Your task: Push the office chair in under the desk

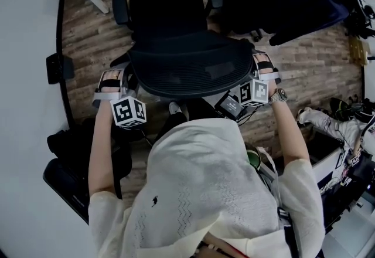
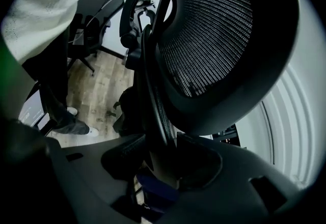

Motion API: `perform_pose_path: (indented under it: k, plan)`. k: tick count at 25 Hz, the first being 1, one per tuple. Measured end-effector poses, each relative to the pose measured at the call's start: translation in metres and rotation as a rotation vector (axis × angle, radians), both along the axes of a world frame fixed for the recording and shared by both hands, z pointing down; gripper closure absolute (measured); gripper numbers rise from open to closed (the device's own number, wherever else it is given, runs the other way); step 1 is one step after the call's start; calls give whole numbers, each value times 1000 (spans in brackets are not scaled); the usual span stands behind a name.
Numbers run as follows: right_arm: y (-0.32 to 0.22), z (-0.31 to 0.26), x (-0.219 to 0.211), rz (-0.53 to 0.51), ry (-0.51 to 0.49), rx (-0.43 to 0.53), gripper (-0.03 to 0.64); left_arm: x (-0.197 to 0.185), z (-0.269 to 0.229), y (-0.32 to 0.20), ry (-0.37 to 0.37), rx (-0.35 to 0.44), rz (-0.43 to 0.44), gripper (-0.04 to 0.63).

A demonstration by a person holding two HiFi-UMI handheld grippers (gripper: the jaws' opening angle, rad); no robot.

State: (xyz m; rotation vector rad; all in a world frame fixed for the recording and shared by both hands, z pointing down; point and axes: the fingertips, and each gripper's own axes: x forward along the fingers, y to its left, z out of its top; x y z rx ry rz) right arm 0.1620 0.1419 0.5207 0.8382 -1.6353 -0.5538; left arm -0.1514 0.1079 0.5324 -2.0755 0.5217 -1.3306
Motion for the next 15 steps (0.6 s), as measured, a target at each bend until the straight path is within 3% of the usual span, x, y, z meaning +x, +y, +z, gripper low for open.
perform_pose_path:
  k: [15]
  plan:
    - [-39,-1,-1,-6,-12,4,430,-1,-1,-44,-2,0,-21,411]
